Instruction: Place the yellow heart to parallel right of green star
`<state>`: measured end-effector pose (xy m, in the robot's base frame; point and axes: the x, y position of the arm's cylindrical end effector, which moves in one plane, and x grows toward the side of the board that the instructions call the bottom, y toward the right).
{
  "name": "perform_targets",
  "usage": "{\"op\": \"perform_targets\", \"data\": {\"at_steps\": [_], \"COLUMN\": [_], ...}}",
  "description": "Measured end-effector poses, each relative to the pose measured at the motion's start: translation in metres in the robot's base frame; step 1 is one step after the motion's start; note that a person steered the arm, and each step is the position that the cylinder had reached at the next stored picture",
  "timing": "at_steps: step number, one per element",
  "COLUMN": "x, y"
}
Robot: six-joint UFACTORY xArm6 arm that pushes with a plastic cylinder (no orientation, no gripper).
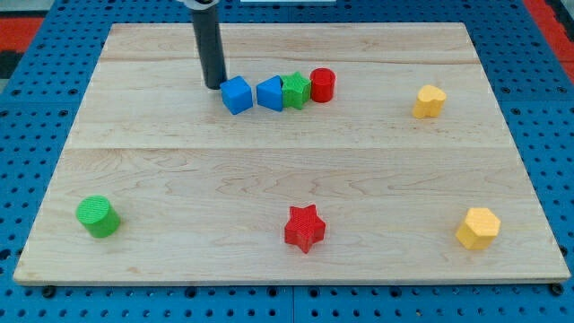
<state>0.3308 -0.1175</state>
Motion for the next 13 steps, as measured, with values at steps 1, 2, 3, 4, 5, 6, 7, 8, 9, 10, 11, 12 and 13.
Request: {"op": "perform_targets", "data": {"at_steps": [1,2,3,4,5,6,7,8,9,10,11,12,13], "x": [0.056,0.113,0.123,0.105,0.083,0.07,0.059,0.058,0.058,0.057,0.036,0.017,0.011], "y": [-0.037,-0.01,0.094,0.208,0.29,0.319,0.296,0.263,0.291,0.36,0.349,0.316,0.284]}}
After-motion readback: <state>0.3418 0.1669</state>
